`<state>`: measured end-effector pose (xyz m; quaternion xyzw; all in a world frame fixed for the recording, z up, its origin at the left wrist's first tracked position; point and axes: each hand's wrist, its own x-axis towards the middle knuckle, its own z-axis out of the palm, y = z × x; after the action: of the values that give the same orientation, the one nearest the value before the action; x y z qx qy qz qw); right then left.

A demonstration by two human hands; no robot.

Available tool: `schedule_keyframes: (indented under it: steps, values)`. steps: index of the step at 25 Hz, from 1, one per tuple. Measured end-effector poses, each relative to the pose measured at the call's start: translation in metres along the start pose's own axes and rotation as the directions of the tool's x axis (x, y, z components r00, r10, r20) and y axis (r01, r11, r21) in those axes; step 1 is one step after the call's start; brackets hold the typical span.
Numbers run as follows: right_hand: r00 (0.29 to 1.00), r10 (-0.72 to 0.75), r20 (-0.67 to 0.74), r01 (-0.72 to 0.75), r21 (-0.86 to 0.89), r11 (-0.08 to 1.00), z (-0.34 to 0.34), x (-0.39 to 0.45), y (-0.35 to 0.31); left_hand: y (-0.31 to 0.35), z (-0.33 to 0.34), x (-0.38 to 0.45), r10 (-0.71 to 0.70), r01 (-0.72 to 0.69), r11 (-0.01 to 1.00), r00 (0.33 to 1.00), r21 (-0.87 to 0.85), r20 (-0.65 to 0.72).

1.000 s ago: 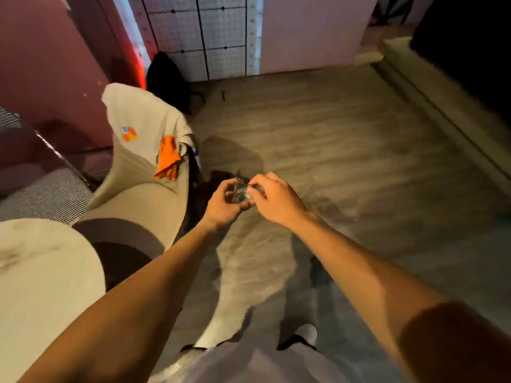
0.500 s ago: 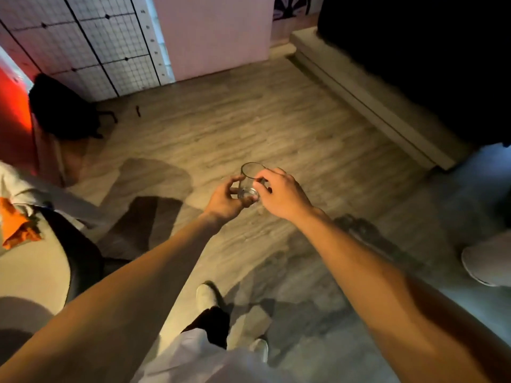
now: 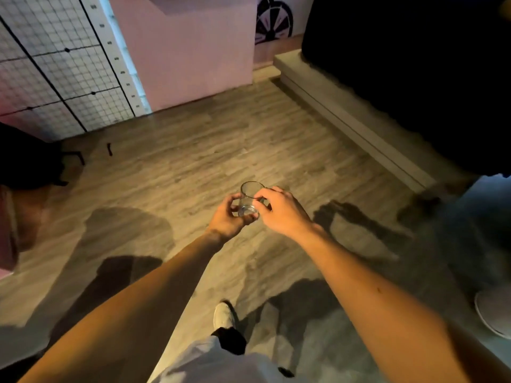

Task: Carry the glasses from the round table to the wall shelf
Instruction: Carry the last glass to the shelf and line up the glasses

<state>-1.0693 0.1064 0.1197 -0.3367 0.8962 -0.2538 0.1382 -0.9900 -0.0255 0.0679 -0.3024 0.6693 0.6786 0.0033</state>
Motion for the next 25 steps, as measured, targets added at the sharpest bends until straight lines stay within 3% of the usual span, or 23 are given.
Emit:
schedule_keyframes:
  steps: [7,11,19,25]
  values:
    - [1.0,0.003,0.016,-0.003,-0.003,1.0,-0.036,0.198,0.014,0.088,-0.035,0.18,-0.009,0.009,0.999,1.0,0.032,0.01]
    - [0.995,-0.085,0.046,0.088,-0.064,0.994,-0.054,0.33,0.038,0.132,-0.058,0.299,0.006,-0.005,0.999,1.0,0.046,-0.018]
    - [0.958,-0.275,0.079,0.278,-0.037,0.96,-0.118,0.606,0.024,0.263,-0.12,0.509,0.079,-0.072,0.997,0.954,0.033,-0.289]
    - [0.916,-0.393,0.078,0.396,-0.027,0.918,-0.135,0.796,-0.015,0.34,-0.201,0.65,0.145,-0.145,0.989,0.911,0.029,-0.387]
